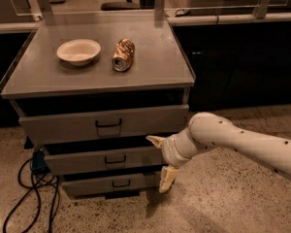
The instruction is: Open middle drawer
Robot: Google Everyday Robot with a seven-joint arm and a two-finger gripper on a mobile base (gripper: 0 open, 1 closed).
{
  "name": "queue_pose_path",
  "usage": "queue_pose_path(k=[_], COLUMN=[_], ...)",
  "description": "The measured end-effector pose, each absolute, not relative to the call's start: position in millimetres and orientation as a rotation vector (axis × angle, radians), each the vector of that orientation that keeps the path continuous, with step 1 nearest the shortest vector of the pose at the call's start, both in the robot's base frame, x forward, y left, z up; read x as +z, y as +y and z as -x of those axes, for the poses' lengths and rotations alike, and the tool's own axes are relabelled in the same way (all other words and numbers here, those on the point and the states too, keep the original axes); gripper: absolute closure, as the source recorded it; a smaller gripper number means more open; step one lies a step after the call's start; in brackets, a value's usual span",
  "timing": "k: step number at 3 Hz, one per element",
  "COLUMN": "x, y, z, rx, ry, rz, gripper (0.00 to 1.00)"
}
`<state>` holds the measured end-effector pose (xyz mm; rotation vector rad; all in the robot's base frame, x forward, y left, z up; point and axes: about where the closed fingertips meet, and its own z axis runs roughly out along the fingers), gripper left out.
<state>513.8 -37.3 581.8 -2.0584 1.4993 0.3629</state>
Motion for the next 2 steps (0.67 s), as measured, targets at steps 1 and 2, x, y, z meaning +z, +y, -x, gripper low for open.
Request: queue_pose_path(k=[1, 2], x=[548.1, 511.6], y=[-43.1, -58.1], z=[-530.8, -561.4], rx=[0.377, 0.363], ry=[1.548, 1.596], rz=[2.027, 1.945], gripper=[0.00, 0.00])
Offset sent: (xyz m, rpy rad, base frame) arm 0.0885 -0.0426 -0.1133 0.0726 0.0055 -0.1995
